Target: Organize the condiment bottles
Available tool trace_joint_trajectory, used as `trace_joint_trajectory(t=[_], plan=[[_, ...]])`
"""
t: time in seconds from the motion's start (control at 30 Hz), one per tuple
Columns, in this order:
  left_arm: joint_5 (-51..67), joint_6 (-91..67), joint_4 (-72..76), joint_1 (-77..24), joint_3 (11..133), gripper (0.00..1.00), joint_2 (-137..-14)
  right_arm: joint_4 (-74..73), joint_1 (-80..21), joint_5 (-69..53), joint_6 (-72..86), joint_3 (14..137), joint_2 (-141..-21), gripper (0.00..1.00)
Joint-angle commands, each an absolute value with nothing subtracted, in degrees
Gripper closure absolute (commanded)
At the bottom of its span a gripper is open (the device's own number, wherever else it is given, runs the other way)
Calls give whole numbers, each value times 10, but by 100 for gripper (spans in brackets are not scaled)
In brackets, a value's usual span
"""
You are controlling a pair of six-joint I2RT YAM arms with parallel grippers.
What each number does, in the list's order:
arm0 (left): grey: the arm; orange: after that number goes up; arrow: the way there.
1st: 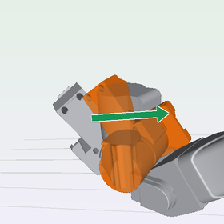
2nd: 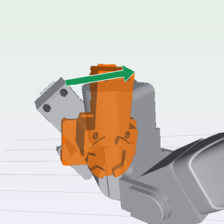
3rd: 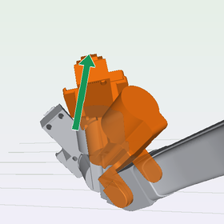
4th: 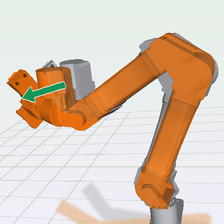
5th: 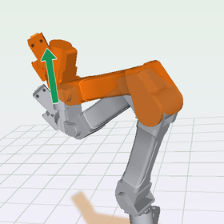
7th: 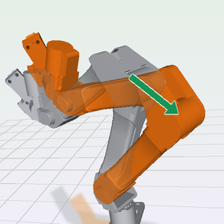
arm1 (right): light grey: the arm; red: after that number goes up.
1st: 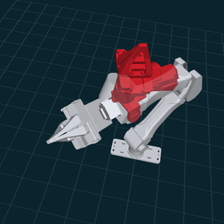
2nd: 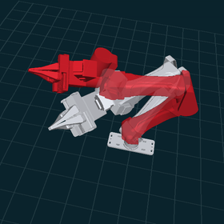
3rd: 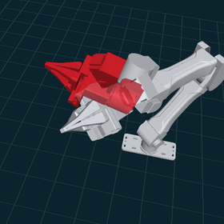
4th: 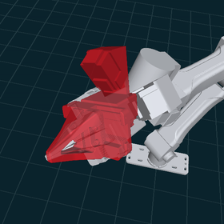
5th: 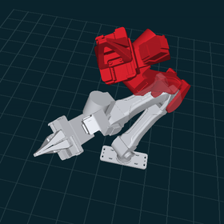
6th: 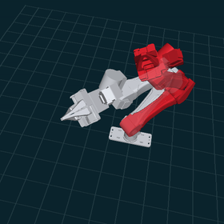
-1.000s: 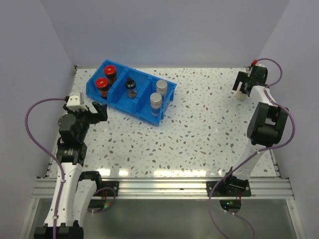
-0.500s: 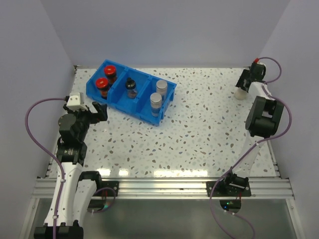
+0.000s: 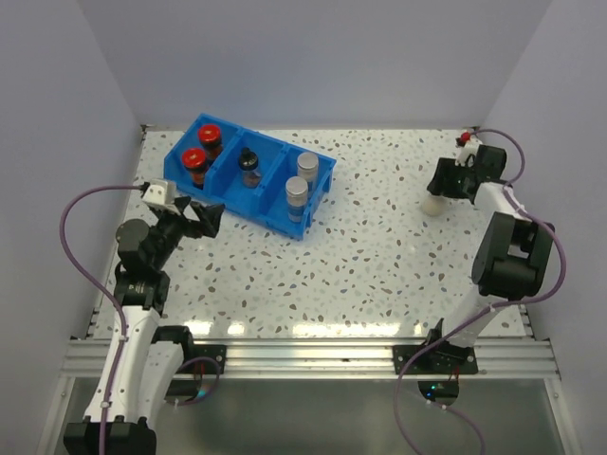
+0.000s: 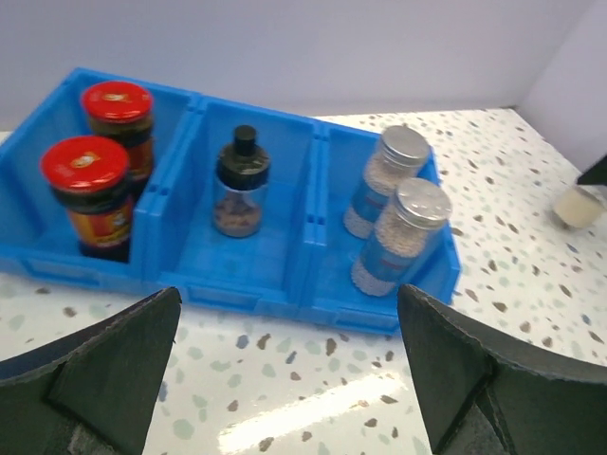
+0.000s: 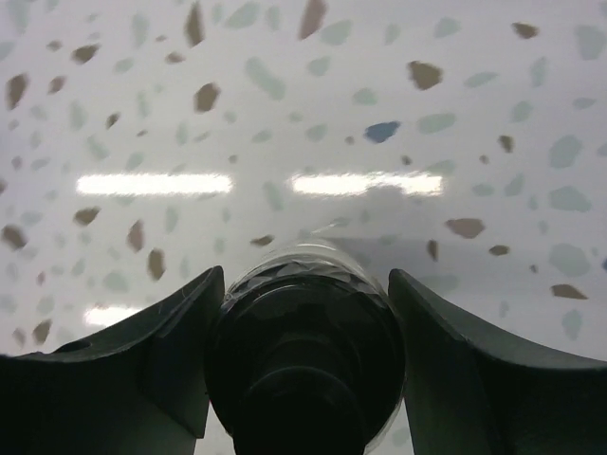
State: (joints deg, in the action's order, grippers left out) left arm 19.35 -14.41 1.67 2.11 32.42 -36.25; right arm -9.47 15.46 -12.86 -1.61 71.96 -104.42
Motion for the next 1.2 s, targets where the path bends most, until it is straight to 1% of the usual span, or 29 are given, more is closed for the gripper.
trace_joint_trajectory(t=[0.0,0.03,0.07,0.13,0.17,0.23,0.4,0.6,0.63,0.7,0.73,0.77,0.83,0.93,1.03,1.17], plan=[[306,-160,108,4,309,0,-368,-129,145,-342,-116,695,-941,100],[314,-160,118,4,307,0,-368,-146,140,-370,-157,681,-930,100],[324,-159,121,-22,305,0,-369,-189,135,-426,-183,677,-919,100],[330,-154,127,-37,301,0,-369,-237,103,-452,-266,667,-893,100],[335,-149,129,-55,300,0,-372,-292,72,-467,-299,665,-881,100],[341,-145,134,-74,298,0,-376,-328,34,-470,-373,651,-868,100],[367,-149,144,-117,283,0,-393,-351,-98,-459,-419,629,-849,100],[353,-172,118,-138,258,0,-356,-347,-212,-427,-405,656,-852,100],[346,-182,115,-155,254,0,-352,-347,-221,-423,-396,665,-854,100],[304,-183,114,-187,246,0,-343,-348,-236,-424,-387,677,-863,100],[285,-172,112,-223,243,0,-344,-347,-240,-428,-373,685,-867,100],[243,-167,110,-242,243,0,-347,-345,-242,-434,-364,690,-874,100],[208,-170,116,-271,241,0,-370,-345,-244,-442,-332,701,-884,100],[161,-184,156,-342,228,0,-420,-337,-245,-453,-281,727,-900,100],[78,-182,191,-401,221,0,-467,-332,-250,-455,-231,745,-913,100],[21,-171,233,-442,228,0,-505,-334,-257,-446,-193,759,-917,100]])
